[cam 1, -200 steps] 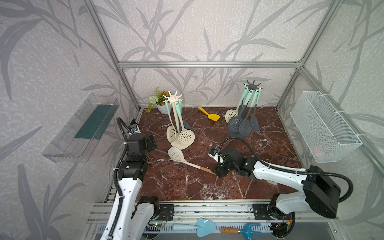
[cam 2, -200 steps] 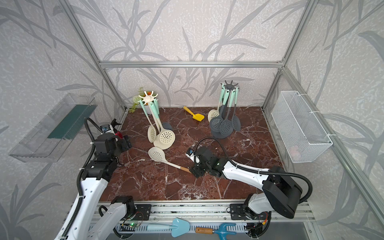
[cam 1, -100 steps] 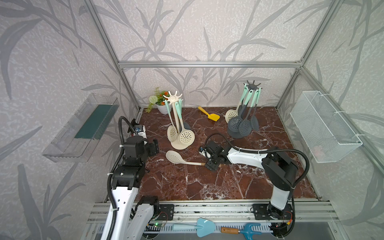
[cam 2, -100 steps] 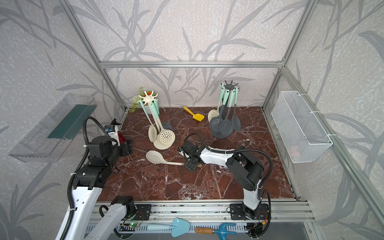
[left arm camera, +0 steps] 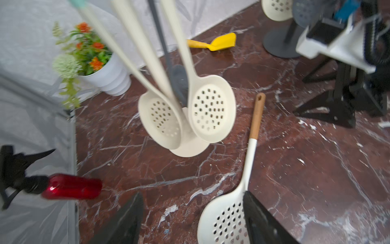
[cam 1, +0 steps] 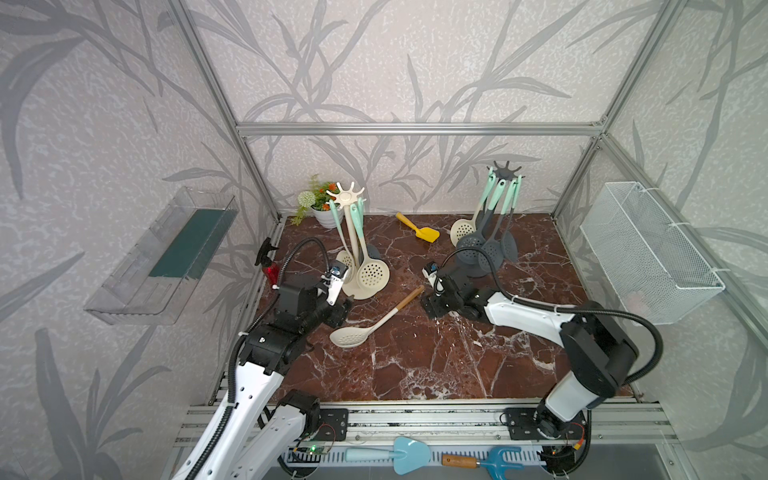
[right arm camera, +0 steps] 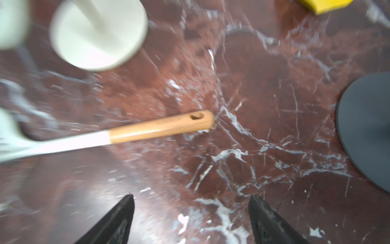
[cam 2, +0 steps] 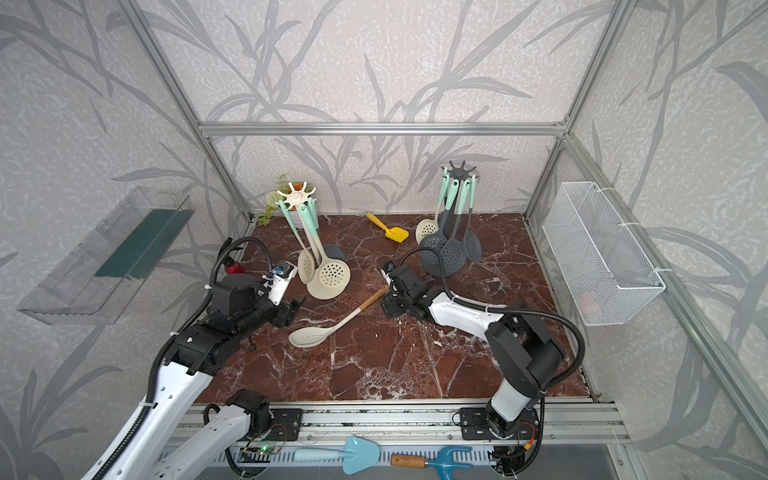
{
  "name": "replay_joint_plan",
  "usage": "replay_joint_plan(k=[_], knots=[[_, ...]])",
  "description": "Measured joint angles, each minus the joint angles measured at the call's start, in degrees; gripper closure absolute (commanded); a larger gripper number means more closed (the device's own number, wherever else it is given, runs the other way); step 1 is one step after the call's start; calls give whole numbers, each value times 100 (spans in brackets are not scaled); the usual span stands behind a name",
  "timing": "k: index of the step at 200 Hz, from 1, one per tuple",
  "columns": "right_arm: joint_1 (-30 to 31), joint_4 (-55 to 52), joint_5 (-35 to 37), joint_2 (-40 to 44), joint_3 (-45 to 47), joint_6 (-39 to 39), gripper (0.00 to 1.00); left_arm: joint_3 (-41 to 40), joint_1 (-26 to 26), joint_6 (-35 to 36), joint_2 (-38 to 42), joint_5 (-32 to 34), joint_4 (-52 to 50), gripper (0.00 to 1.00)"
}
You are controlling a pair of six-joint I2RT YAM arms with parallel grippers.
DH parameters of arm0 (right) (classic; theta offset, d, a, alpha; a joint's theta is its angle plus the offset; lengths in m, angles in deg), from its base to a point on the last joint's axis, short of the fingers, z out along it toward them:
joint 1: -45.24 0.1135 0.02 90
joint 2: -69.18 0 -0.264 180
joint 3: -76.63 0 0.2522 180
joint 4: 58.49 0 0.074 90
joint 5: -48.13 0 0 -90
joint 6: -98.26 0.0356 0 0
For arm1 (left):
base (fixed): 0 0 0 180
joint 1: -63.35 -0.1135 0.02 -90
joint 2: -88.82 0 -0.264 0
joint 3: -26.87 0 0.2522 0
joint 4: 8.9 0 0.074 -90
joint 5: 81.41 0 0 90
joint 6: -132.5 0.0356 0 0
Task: Hang the skimmer on the kitchen utensil rack
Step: Adjust the skimmer at the center of the board, then pick up the skimmer from the center of the board.
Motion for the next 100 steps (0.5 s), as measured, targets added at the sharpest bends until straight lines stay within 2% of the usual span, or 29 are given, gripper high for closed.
replay_joint_plan(k=[27,64,100], knots=[[-103,629,-293,981,422,293,15,-17,461,339,-525,-354,-66,36],[-210,1147,-511,1781,811,494,15,122,1327,704,-1880,-448,-328,46],[-341,1252,-693,2328,1176,564,15,293,1589,723,-2848,-356,-341,49]])
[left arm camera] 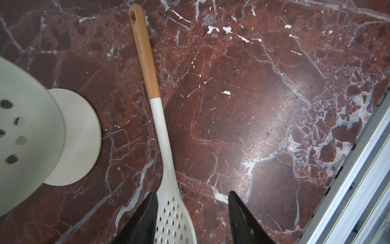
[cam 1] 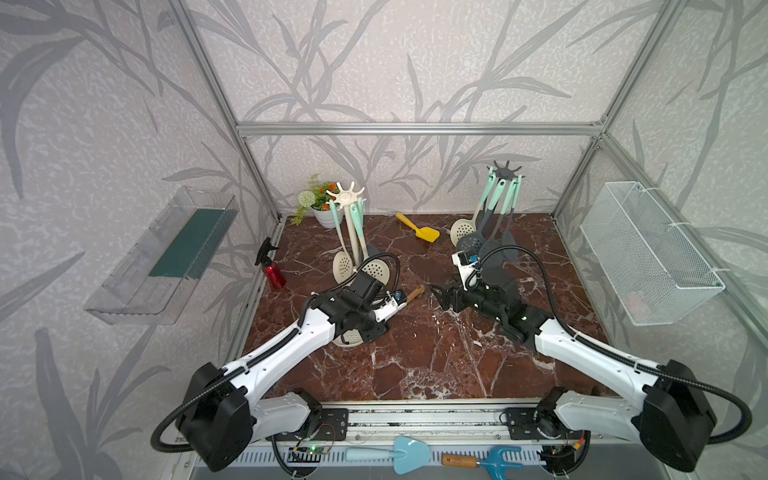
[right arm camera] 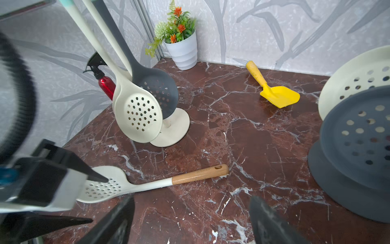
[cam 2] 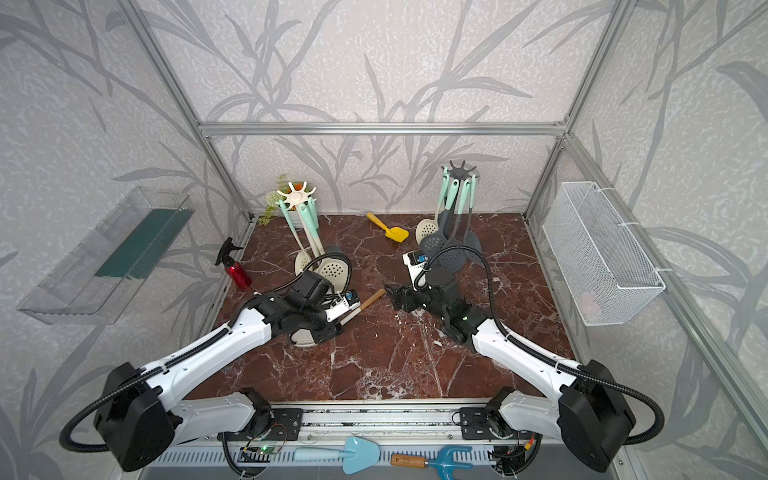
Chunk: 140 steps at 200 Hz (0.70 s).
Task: Hang the skimmer on the kitchen utensil rack
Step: Pick up the skimmer from the center of the board.
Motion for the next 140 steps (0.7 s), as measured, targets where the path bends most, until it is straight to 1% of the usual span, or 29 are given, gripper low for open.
replay_joint_plan(k=[37,77,95,140], knots=[[-201,61,-120,448,94,9,15,490,76,-262,-1084,247,15,53],[-286,103,-229,627,197,9,15,1043,216,-693,-2243,772,15,56],[-302,101,-262,647,227,4,15,1123,221,-844,-2531,970,15,57],[-308,107,-278,647,236,11,16,1106,216,-1121,-2933,1137,46,62]])
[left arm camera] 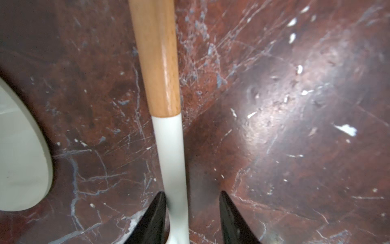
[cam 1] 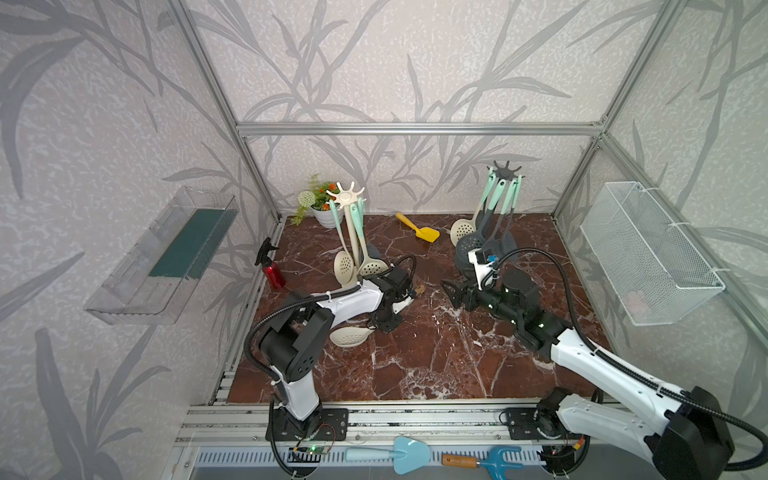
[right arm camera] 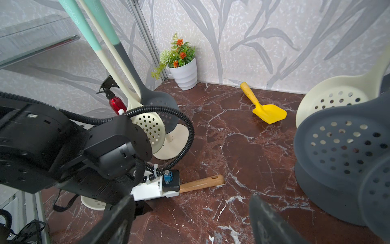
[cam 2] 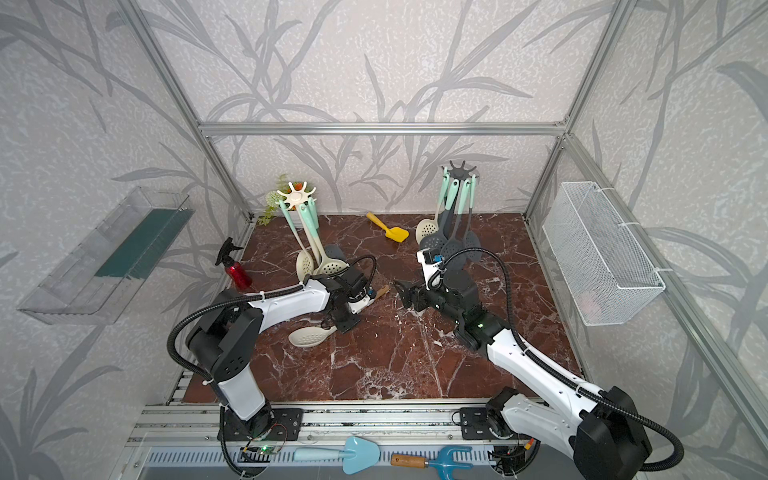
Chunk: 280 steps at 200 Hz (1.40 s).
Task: Hang the skimmer on the kitchen utensil rack
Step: Pick up the skimmer from the center of the board.
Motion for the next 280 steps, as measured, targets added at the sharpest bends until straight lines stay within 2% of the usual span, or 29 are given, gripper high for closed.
replay_joint_plan(k=[32,51,69,120,184,235,280], knots=[[2,35,-11,-227,22,409,19,-2,4,-258,-59,114,76,79],[70,83,33,-531,111,957,20,-7,11,-400,-63,114,114,93],[162,114,168,-756,350,1622,20,-35,9,-562,-39,127,164,100],[286,168,341,-1414,424,3467,20,-153,44,-667,46,170,306,100],[485,1340,68,-3289,164,5554,21,-310,197,-708,162,284,428,100],[529,2232,205,-4321,-319,6631,21,-409,323,-706,258,221,457,100],[546,3657,409,-5257,-640,7375,24,-485,343,-748,450,74,470,100]])
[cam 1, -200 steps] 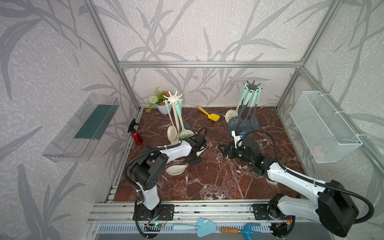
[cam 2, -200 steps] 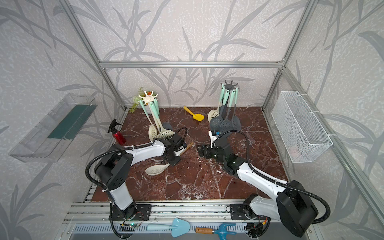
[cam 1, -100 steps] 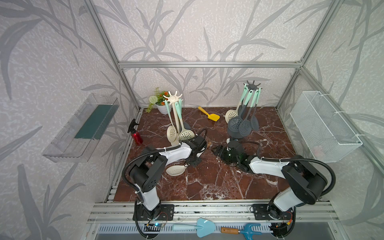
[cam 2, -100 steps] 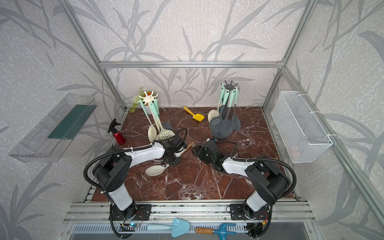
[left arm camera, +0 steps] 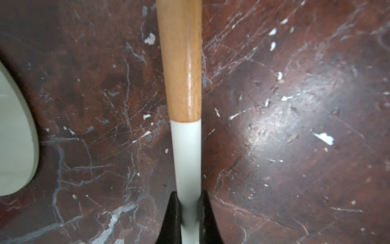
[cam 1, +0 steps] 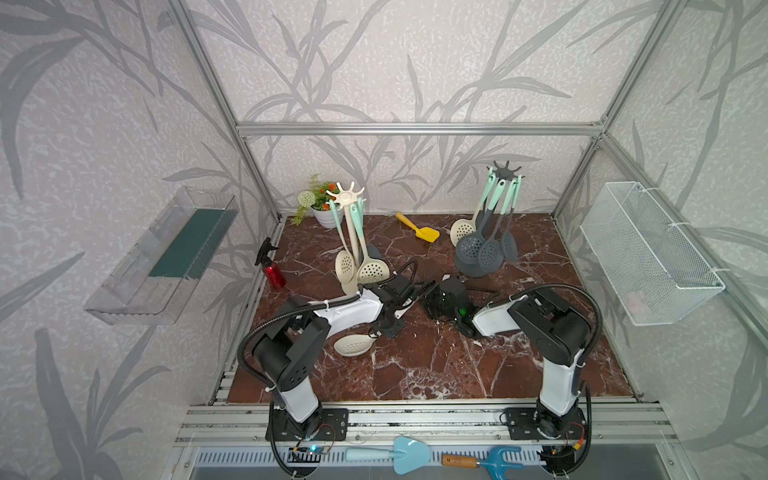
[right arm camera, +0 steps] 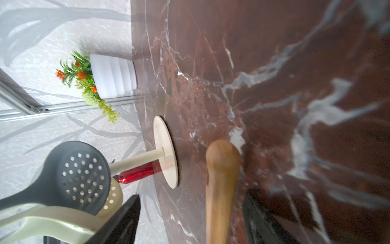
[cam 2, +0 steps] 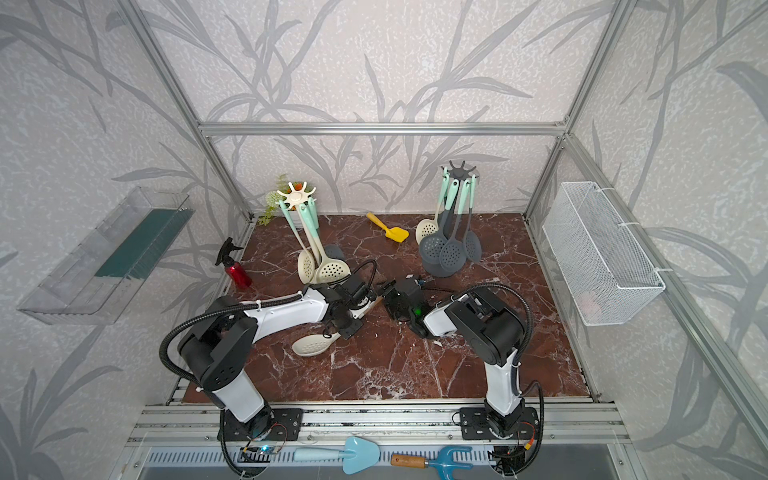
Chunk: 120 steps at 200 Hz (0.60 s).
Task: Hang the skimmer on the kitchen utensil rack
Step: Pick up the skimmer from the center of the board.
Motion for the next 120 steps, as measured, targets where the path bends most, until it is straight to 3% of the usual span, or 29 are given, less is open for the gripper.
replay_joint_plan(k=[29,83,99,120], knots=[[9,673,92,-455,-168,297,33,-48,17,0,177,-107,66,100],[-4,1416,149,-929,-125,254,81,-76,33,-2,260,-162,92,100],[-20,1556,201,-938,-72,-94,88,-63,33,24,339,-111,94,96],[-35,1751,144,-940,-9,-214,92,-66,37,-31,367,-127,103,82]])
